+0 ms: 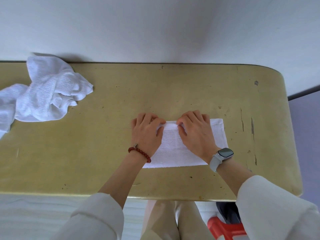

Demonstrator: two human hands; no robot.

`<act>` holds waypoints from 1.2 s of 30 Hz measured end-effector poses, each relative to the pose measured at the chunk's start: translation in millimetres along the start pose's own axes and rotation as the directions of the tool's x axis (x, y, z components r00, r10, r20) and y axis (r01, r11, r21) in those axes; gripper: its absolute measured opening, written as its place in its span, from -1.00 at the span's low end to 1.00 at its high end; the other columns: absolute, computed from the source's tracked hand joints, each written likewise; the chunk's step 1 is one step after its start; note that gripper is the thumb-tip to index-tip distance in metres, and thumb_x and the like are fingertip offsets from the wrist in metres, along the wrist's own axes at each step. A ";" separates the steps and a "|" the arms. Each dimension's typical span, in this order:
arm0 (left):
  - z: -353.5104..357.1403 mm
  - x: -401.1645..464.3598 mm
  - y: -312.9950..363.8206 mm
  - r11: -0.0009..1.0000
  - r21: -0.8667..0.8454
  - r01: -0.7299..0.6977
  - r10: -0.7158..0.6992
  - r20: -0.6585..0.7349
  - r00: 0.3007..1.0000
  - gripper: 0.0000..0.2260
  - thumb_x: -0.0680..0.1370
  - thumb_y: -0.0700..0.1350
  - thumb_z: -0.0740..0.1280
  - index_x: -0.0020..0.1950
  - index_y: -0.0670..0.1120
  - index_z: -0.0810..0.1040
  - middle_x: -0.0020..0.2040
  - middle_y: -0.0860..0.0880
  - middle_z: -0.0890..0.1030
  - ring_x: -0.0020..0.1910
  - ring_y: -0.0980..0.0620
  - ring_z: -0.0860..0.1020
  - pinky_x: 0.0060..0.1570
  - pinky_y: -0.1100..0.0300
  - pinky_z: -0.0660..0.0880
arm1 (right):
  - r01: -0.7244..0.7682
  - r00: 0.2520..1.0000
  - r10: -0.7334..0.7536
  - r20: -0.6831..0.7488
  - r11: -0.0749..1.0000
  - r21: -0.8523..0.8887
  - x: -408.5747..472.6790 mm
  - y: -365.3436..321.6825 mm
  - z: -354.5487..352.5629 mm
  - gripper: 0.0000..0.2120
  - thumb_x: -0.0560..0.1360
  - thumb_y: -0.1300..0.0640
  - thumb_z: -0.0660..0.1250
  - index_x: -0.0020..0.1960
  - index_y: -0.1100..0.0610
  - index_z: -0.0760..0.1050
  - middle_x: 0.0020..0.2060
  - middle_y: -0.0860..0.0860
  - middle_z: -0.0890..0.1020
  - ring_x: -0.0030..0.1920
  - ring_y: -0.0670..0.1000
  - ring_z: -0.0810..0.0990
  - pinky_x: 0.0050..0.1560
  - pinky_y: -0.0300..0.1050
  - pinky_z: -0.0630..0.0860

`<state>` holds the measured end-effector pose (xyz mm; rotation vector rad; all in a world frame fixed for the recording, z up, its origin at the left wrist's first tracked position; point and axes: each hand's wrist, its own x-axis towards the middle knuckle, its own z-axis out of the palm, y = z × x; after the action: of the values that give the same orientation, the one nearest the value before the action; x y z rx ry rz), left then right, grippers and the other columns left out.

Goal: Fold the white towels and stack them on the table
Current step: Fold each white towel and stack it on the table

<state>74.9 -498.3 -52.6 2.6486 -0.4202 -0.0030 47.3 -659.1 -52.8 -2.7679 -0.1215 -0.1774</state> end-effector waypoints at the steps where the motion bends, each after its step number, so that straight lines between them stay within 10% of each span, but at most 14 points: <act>1: -0.7 0.7 1.4 1.000 -0.003 -0.011 0.011 0.000 1.000 -0.89 0.36 -0.20 0.39 -0.14 -0.05 0.64 -0.13 0.00 0.58 -0.02 0.05 0.35 -0.02 0.10 0.28 | -0.004 1.000 0.004 0.001 1.000 0.007 0.4 -0.3 -0.7 -0.83 0.43 0.15 0.13 -0.19 0.11 0.49 -0.23 -0.04 0.57 -0.18 0.05 0.50 -0.12 -0.07 0.33; 9: -4.9 9.7 7.6 1.000 0.009 0.012 -0.012 0.016 1.000 -0.93 0.40 -0.22 0.35 -0.25 -0.05 0.57 -0.24 0.07 0.60 -0.11 -0.06 0.51 -0.05 0.31 0.04 | -0.065 0.998 0.065 0.010 0.995 0.079 4.3 -1.6 -1.4 -0.79 0.45 0.15 0.11 -0.21 0.11 0.51 -0.29 -0.05 0.58 -0.21 0.03 0.52 -0.13 -0.05 0.37; 19: -1.5 18.4 12.4 0.995 0.098 0.009 -0.012 0.031 0.999 -0.86 0.36 -0.31 0.36 -0.30 -0.07 0.57 -0.32 0.04 0.58 -0.18 -0.10 0.52 -0.09 0.12 0.24 | -0.039 0.999 0.038 -0.026 0.998 -0.042 8.3 -2.1 5.0 -0.80 0.41 0.19 0.12 -0.22 0.10 0.52 -0.28 -0.02 0.56 -0.22 0.06 0.52 -0.15 -0.06 0.35; 26: -9.0 -15.9 11.9 0.993 0.089 -0.078 0.089 -0.124 0.988 -0.72 0.45 -0.23 0.15 0.04 -0.13 0.60 0.04 -0.06 0.62 0.09 0.00 0.46 0.11 0.10 0.29 | 0.103 0.993 -0.108 -0.036 0.988 -0.112 -23.7 -2.2 -3.8 -0.70 0.49 0.21 0.10 0.12 0.18 0.52 0.17 0.09 0.55 0.29 0.10 0.42 0.33 0.12 0.22; 36: 15.6 -47.8 -1.6 0.937 0.307 -0.168 0.083 0.274 0.958 -0.49 0.62 0.09 -0.24 0.45 -0.12 0.15 0.46 -0.13 0.23 0.44 -0.14 0.09 0.38 -0.11 -0.03 | 0.095 0.958 -0.023 0.287 0.966 -0.241 -37.8 3.9 7.5 -0.52 0.57 -0.03 -0.12 0.44 0.06 0.18 0.43 0.06 0.28 0.43 0.15 0.13 0.38 0.23 -0.03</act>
<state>28.6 -489.8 -70.5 2.9535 -0.7352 -0.2622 11.2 -662.3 -66.4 -3.0316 -0.2734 0.2043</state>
